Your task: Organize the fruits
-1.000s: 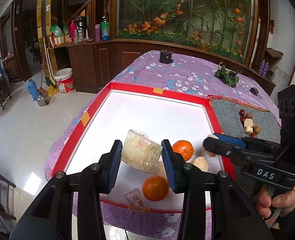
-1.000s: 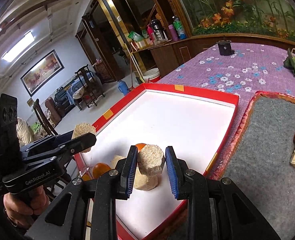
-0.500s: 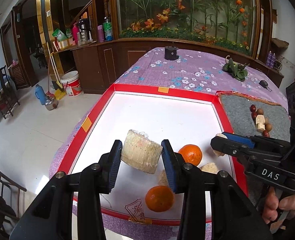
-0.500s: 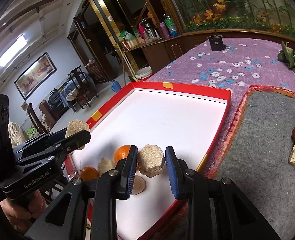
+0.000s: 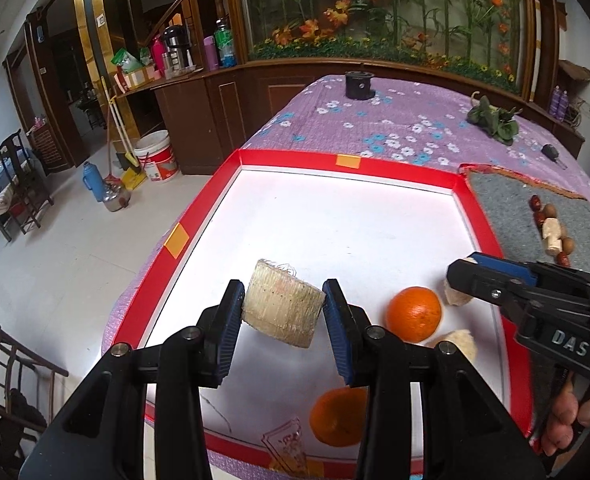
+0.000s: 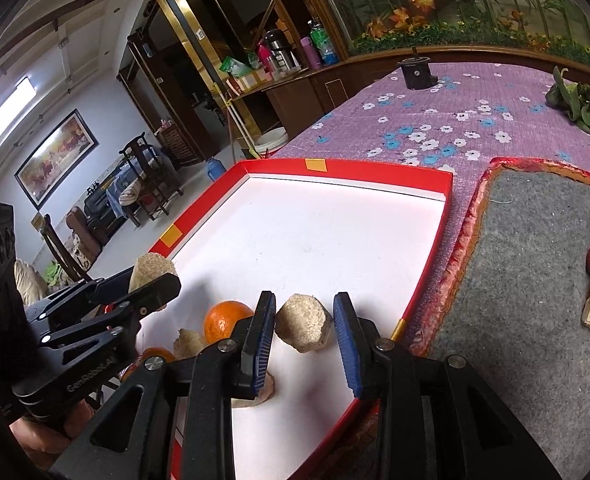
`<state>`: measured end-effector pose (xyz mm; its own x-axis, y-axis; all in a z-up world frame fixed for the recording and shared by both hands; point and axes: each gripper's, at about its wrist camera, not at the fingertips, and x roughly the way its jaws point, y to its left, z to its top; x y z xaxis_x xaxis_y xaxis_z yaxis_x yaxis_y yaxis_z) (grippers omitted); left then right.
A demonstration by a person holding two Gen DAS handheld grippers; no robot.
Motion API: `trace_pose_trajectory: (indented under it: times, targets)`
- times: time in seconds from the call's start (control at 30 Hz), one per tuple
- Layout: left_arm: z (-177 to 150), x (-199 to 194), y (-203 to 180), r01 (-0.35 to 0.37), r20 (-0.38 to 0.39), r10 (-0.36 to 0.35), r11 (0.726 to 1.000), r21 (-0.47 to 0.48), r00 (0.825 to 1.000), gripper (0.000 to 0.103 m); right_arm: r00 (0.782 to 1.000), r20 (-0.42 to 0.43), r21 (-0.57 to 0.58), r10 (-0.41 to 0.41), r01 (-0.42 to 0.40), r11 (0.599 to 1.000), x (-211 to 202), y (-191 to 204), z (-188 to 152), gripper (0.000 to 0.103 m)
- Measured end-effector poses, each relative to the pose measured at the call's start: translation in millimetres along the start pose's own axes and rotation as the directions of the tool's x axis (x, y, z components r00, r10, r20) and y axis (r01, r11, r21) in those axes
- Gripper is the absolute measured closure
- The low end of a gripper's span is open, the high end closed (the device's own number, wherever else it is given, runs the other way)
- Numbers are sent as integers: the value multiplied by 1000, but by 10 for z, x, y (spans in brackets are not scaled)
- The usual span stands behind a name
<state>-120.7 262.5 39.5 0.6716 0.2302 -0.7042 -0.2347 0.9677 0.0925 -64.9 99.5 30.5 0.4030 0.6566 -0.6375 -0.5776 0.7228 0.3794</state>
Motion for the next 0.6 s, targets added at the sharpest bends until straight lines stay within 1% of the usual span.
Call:
trace_pose_trajectory:
  times: [0.07,0.1,0.13,0.17,0.2,0.23,0.3,0.37,0.43,0.47,0.6]
  targets:
    - [-6,12,-3,-22,-1,22,1000,3,1000,65,1000,5,4,10,-10,1000,-6,-3,1,70]
    - [-11,12,-7,-35,2,35,999,9,999,65,1000,10,11,22,-22,1000,-12,-15,1,67]
    - [-15,14,-13,-41,2,41,999,12,999,62,999,18,14,29,-29,999,-26,-21,-10,64]
    - [-13,10,-17,-50,4,50,999,14,999,58,999,27,19,36,-36,999,-38,-31,-12,61]
    - [-10,-13,-26,-60,10,60,998,16,998,51,998,36,27,45,-46,999,-54,-47,-12,58]
    - [-4,-42,-31,-72,21,72,997,18,997,42,997,54,37,53,-55,998,-81,-67,-11,57]
    - [14,-121,-44,-100,53,98,995,22,994,34,994,91,53,63,-68,996,-142,-110,-11,56]
    - [34,-249,-83,-119,99,115,992,34,988,32,991,113,61,69,-76,995,-183,-135,-11,56]
    - [61,-357,-133,-107,128,100,993,47,987,26,991,118,60,65,-73,996,-210,-133,-16,56]
    - [69,-424,-168,-86,140,78,995,54,987,25,991,116,60,63,-70,996,-227,-127,-19,56]
    - [87,-519,-327,-50,149,37,995,88,988,25,992,120,51,49,-55,997,-365,-153,-35,56]
